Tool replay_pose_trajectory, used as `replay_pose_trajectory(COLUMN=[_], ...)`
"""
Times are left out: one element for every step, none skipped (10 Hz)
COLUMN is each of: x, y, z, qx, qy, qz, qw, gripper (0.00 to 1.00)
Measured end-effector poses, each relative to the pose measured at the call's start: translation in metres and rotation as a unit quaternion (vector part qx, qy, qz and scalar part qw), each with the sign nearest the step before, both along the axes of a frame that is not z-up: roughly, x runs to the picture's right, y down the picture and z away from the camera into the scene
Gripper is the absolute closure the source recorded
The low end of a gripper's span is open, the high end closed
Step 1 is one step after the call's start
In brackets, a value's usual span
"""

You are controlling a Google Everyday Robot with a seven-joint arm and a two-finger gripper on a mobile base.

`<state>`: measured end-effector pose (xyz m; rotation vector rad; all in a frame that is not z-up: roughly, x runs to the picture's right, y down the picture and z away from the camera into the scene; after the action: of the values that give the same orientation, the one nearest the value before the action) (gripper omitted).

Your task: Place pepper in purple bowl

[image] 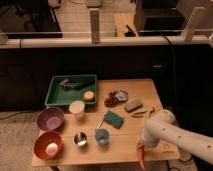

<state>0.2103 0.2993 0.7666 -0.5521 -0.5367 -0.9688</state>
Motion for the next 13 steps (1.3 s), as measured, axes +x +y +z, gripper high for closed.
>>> replay_pose_trajectory(x=[0.015,0.024,0.027,0.027,0.024,0.020,0.012,-0.007,-0.019,-0.045,-0.066,-0.090,-0.111], y=[-0.006,-0.015,-0.023,-0.034,-0.051,-0.063,-0.072,-0.085,-0.091,-0.103,-0.111,-0.120,-0.129], z=[-0.002,-0.005,-0.013,-0.022,-0.035,-0.044,-0.047,-0.051,-0.053,-0.056,-0.057,-0.057,-0.057], qx=[-0.013,-0.028,-0.034,-0.035,-0.031,-0.027,-0.022,-0.011,-0.004,0.009,0.020,0.031,0.041], qy=[0.005,-0.007,-0.017,-0.025,-0.035,-0.043,-0.051,-0.063,-0.068,-0.080,-0.089,-0.102,-0.116], qz=[0.057,0.109,0.138,0.161,0.188,0.202,0.207,0.204,0.198,0.185,0.173,0.160,0.147], qw=[0.9983,0.9936,0.9897,0.9860,0.9811,0.9780,0.9768,0.9769,0.9777,0.9795,0.9806,0.9814,0.9815], gripper=[0.74,0.74,0.75,0.79,0.79,0.84,0.91,0.96,0.96,0.96,0.96,0.96,0.96])
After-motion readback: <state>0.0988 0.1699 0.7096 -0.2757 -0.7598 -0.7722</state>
